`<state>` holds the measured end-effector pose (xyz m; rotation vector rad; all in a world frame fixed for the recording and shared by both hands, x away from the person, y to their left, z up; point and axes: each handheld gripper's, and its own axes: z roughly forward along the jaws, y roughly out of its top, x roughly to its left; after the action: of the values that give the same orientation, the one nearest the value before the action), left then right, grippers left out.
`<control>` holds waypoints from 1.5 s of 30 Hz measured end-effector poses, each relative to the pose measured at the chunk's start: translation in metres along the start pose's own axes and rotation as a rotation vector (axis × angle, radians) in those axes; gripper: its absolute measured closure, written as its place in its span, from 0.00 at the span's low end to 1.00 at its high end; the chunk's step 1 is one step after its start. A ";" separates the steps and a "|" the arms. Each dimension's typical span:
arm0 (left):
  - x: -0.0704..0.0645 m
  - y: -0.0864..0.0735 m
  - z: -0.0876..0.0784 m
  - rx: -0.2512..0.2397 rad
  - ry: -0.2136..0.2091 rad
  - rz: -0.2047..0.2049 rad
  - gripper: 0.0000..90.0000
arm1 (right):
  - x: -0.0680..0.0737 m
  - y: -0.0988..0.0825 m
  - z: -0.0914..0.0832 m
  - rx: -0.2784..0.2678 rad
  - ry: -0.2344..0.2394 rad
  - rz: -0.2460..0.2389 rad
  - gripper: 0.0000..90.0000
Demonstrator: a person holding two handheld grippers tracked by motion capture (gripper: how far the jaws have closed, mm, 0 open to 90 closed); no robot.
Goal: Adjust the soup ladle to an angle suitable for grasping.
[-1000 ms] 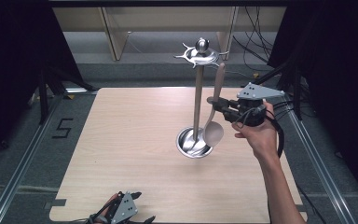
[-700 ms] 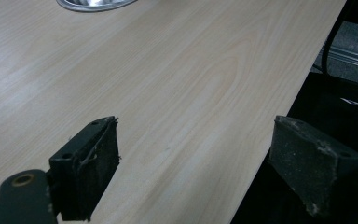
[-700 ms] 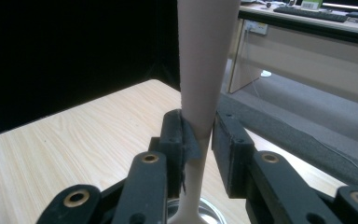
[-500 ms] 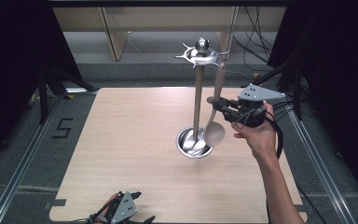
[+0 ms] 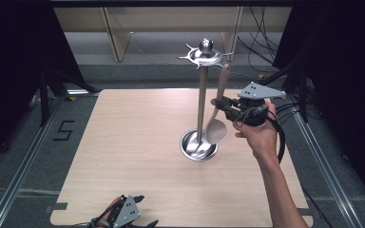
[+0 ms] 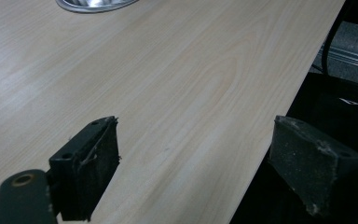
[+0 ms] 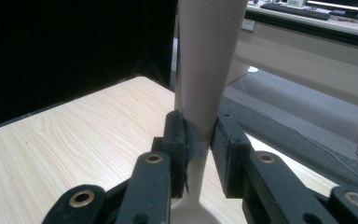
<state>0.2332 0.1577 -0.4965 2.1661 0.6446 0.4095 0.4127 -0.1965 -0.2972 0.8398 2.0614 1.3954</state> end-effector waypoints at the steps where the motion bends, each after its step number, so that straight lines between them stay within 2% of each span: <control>1: 0.000 0.001 -0.001 0.012 0.003 0.002 0.17 | 0.000 0.000 0.000 0.000 0.000 0.000 0.85; 2: -0.001 0.000 0.000 0.003 -0.010 -0.009 0.17 | -0.001 0.000 0.000 0.002 -0.002 -0.003 0.85; 3: -0.002 0.000 0.001 -0.004 -0.008 -0.020 0.17 | 0.000 -0.001 0.000 -0.009 -0.008 0.017 0.85; 4: -0.002 0.000 0.001 -0.009 -0.011 -0.025 0.17 | 0.000 -0.002 0.000 -0.016 0.003 0.021 0.85; 6: -0.001 0.000 0.000 -0.003 0.000 -0.011 0.17 | -0.001 -0.002 -0.001 -0.011 0.012 0.009 0.85; 8: -0.002 0.000 0.000 -0.006 -0.002 -0.019 0.17 | -0.001 -0.003 -0.003 -0.014 0.007 0.011 0.85; 9: -0.003 0.000 0.001 -0.016 -0.016 -0.035 0.17 | 0.000 -0.003 -0.003 -0.011 0.007 0.026 0.84; 11: -0.003 0.001 0.000 -0.010 -0.021 -0.034 0.17 | -0.003 -0.004 -0.004 -0.020 0.006 0.008 0.83; 12: -0.002 0.001 -0.001 0.002 -0.015 -0.020 0.17 | -0.002 -0.004 -0.005 -0.011 0.003 0.016 0.82; 13: -0.003 0.001 0.000 -0.009 -0.022 -0.034 0.17 | -0.002 -0.005 -0.005 -0.016 0.007 0.016 0.82; 17: -0.003 0.001 0.000 -0.007 -0.023 -0.031 0.17 | -0.004 -0.006 -0.008 -0.003 -0.006 0.029 0.80; 18: -0.003 0.001 0.000 -0.009 -0.022 -0.033 0.17 | -0.005 -0.007 -0.009 -0.010 -0.009 0.013 0.80; 19: -0.003 0.001 0.000 -0.009 -0.021 -0.033 0.17 | -0.005 -0.007 -0.009 -0.014 0.000 0.018 0.79; 21: -0.003 0.001 0.000 -0.009 -0.021 -0.033 0.17 | -0.003 -0.009 -0.011 -0.013 -0.012 0.038 0.78; 24: -0.003 0.001 0.000 -0.012 -0.006 -0.022 0.17 | -0.003 -0.010 -0.015 -0.011 -0.010 0.023 0.76; 28: -0.003 0.000 0.001 -0.015 -0.016 -0.034 0.17 | -0.002 -0.013 -0.018 -0.012 -0.009 0.023 0.72; 29: -0.003 0.001 0.001 -0.016 -0.013 -0.033 0.17 | -0.002 -0.014 -0.018 -0.025 -0.022 0.009 0.71; 30: -0.002 0.001 0.000 0.002 -0.017 -0.021 0.17 | -0.002 -0.015 -0.018 -0.018 -0.002 0.012 0.67; 31: -0.002 0.001 0.000 0.002 -0.016 -0.019 0.17 | -0.002 -0.015 -0.018 -0.018 -0.002 0.012 0.67; 32: -0.002 0.001 0.001 -0.009 -0.004 -0.009 0.17 | -0.001 -0.017 -0.019 -0.018 -0.007 0.034 0.66; 33: -0.003 0.000 0.001 -0.011 -0.023 -0.021 0.17 | -0.002 -0.018 -0.018 -0.033 0.005 0.034 0.65; 35: -0.002 0.000 0.001 -0.007 -0.020 -0.017 0.17 | 0.001 -0.021 -0.022 -0.022 0.000 0.055 0.60; 36: -0.004 0.001 0.001 -0.022 -0.011 -0.033 0.17 | 0.001 -0.021 -0.022 -0.022 0.000 0.055 0.60; 37: -0.002 0.001 0.001 -0.008 -0.004 -0.017 0.17 | 0.000 -0.023 -0.024 -0.020 0.016 0.055 0.60; 38: -0.004 0.000 0.001 -0.019 -0.007 -0.032 0.17 | 0.000 -0.023 -0.024 -0.020 0.016 0.055 0.60; 39: -0.004 0.000 0.002 -0.020 -0.014 -0.035 0.17 | -0.001 -0.024 -0.025 -0.023 0.011 0.026 0.59; 40: -0.004 0.001 0.001 -0.017 -0.005 -0.030 0.17 | 0.001 -0.025 -0.026 -0.021 0.021 0.060 0.58; 41: -0.002 0.000 0.001 -0.005 -0.009 -0.009 0.17 | 0.001 -0.026 -0.028 -0.025 0.029 0.066 0.57; 42: -0.002 0.001 -0.001 0.004 -0.027 -0.020 0.17 | 0.002 -0.029 -0.032 -0.018 0.031 0.069 0.57; 45: -0.004 0.001 0.000 -0.013 -0.035 -0.036 0.17 | 0.001 -0.034 -0.036 -0.028 0.008 0.060 0.55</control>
<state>0.2303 0.1545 -0.4959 2.1411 0.6586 0.3545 0.3797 -0.2282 -0.3165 0.8920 2.0336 1.4582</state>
